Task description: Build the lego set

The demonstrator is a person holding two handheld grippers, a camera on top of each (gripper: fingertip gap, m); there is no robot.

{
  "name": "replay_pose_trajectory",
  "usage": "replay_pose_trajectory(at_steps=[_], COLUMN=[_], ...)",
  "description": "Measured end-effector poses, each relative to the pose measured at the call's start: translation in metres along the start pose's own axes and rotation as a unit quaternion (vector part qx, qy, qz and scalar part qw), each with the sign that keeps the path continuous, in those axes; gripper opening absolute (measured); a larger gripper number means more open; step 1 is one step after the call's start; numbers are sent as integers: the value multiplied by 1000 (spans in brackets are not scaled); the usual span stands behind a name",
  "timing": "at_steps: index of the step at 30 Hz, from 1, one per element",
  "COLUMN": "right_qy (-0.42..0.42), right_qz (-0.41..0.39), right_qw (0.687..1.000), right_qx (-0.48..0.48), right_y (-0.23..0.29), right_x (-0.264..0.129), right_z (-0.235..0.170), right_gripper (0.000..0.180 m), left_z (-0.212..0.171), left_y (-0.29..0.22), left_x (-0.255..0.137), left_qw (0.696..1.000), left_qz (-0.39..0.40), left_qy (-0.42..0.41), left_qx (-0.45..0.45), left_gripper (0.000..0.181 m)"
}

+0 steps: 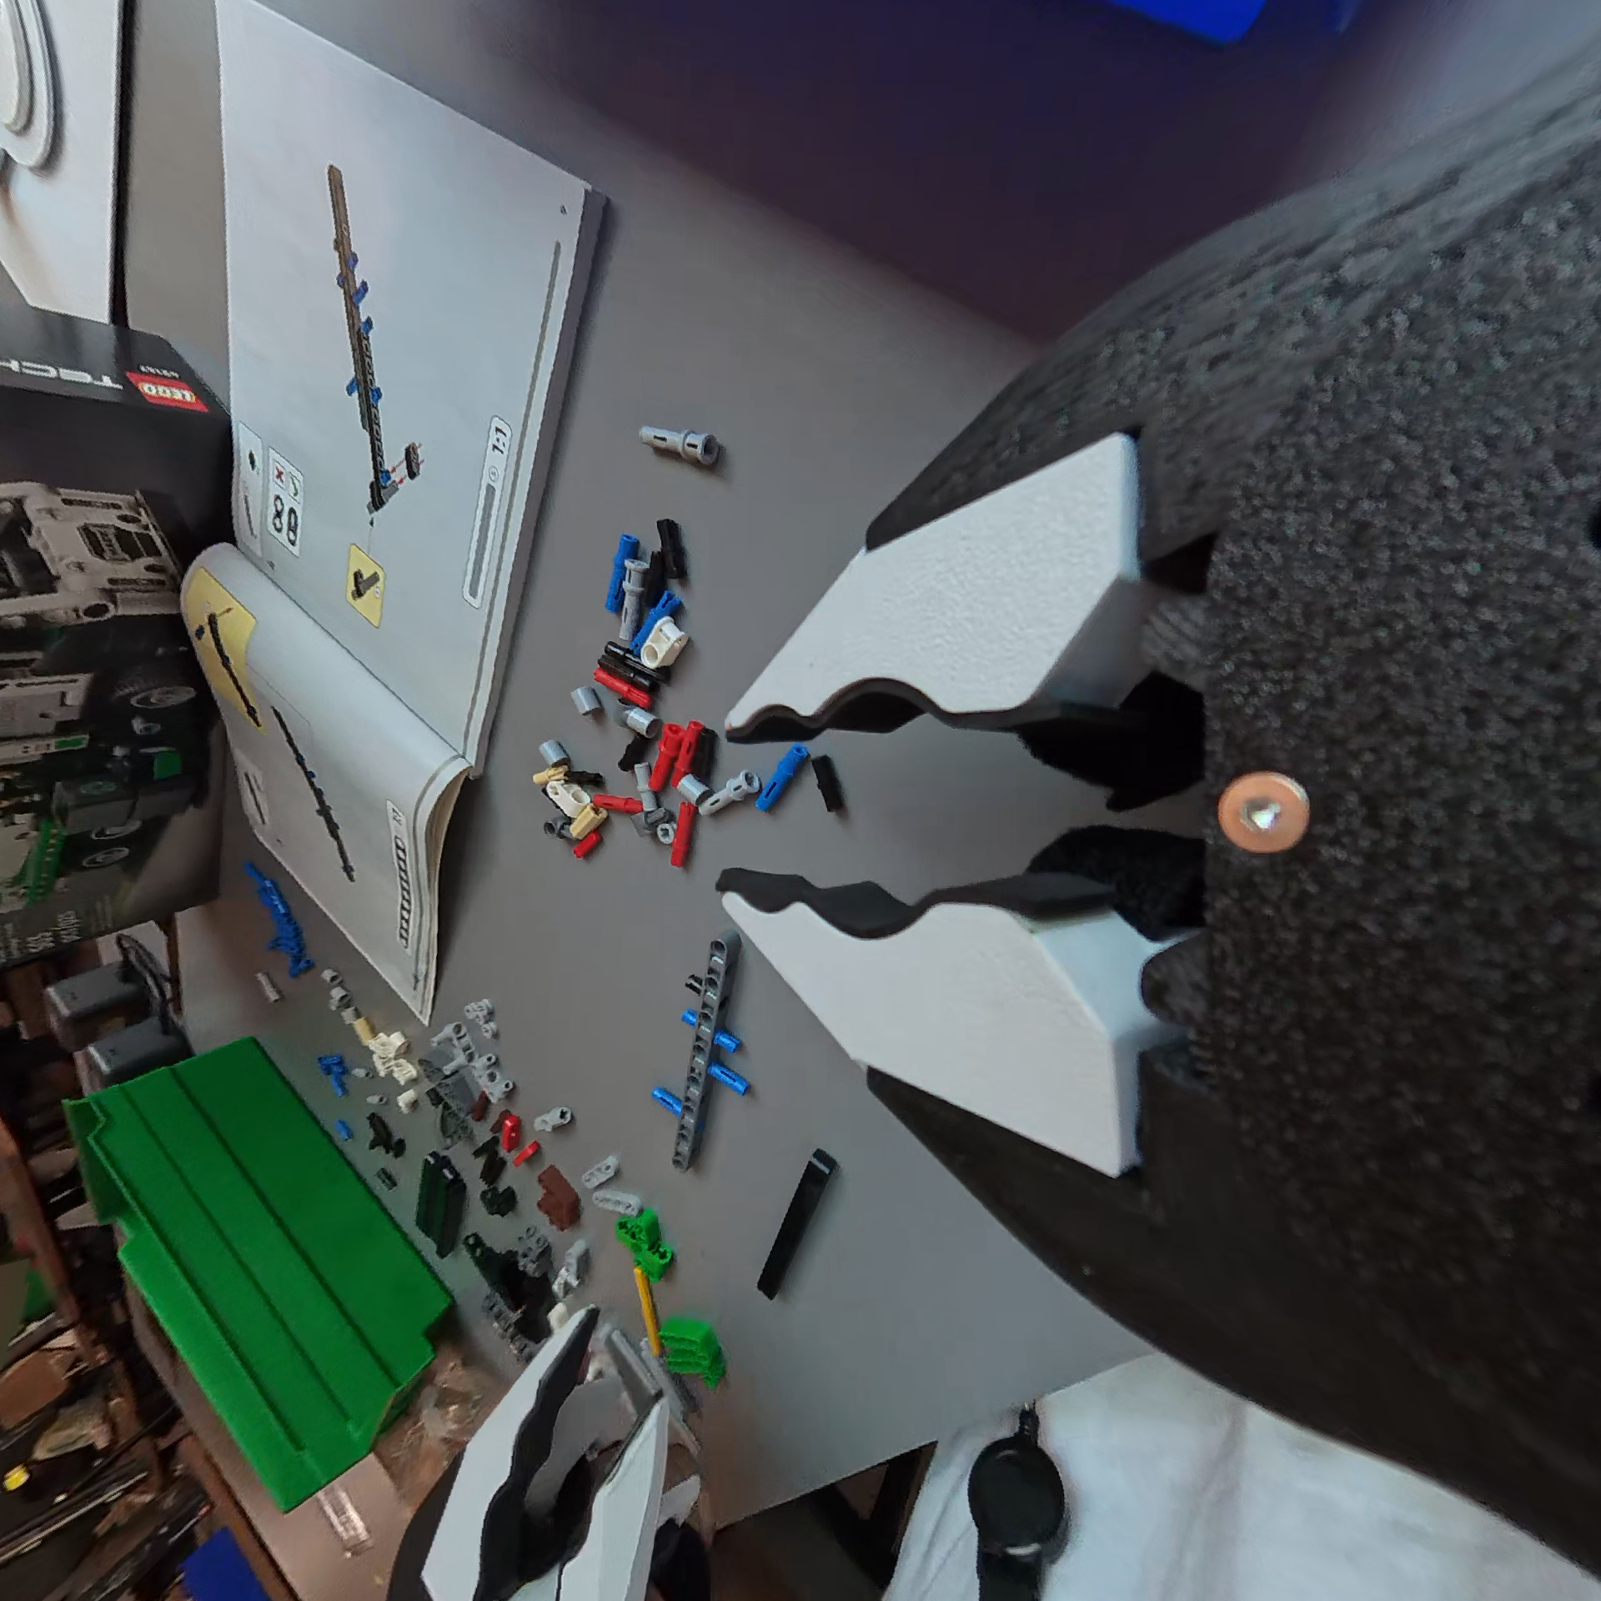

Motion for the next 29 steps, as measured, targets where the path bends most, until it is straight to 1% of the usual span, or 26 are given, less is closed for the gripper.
replay_pose_trajectory(at_steps=[1, 3, 5, 8, 11, 14, 17, 20, 23, 26, 29], right_qy=[-10, -28, -41, -31, -9, -1, 4, -4, 10, 30, 31], right_qz=[-1, -11, -23, -41, -56, -67, -66, -72, -70, -59, -58], right_qw=[1000, 1000, 999, 998, 996, 994, 995, 994, 994, 996, 996], right_qx=[6, 7, -4, -35, -68, -84, -81, -88, -79, -64, -60], right_y=[-1, -2, -1, 2, 3, 2, 1, 3, 1, -2, -3], right_x=[-2, -5, -7, -3, 5, 7, 8, 6, 9, 13, 13], right_z=[0, 1, 3, 4, 5, 6, 6, 6, 5, 5, 5], right_gripper=[30, 32, 33, 33, 32, 31, 30, 30, 29, 29, 29], left_z=[1, 3, 4, 9, 17, 26, 31, 32, 33, 31, 26], left_y=[5, 17, 35, 68, 95, 115, 130, 137, 142, 146, 150], left_x=[-3, -9, -14, -20, -21, -15, -8, -2, 3, 9, 12], left_qw=[1000, 999, 997, 983, 972, 969, 965, 968, 968, 966, 965], left_qz=[9, 32, 76, 153, 179, 190, 208, 200, 206, 205, 202], left_qy=[-2, -5, 1, 16, 13, 17, 16, 27, 35, 31, 39], left_qx=[-1, -8, -33, -98, -152, -156, -157, -151, -142, -154, -163], left_gripper=[33, 33, 32, 31, 32, 32, 32, 32, 32, 31, 31])
Point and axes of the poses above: each gripper's, where its closed fingertips meet, x out along the fingers, z out of its top, y = z × x across the jaws, the point moved 10 cm from there along -x, back along the fingers, and after that the axes turned 5 degrees about z, right-handed, at the moved point
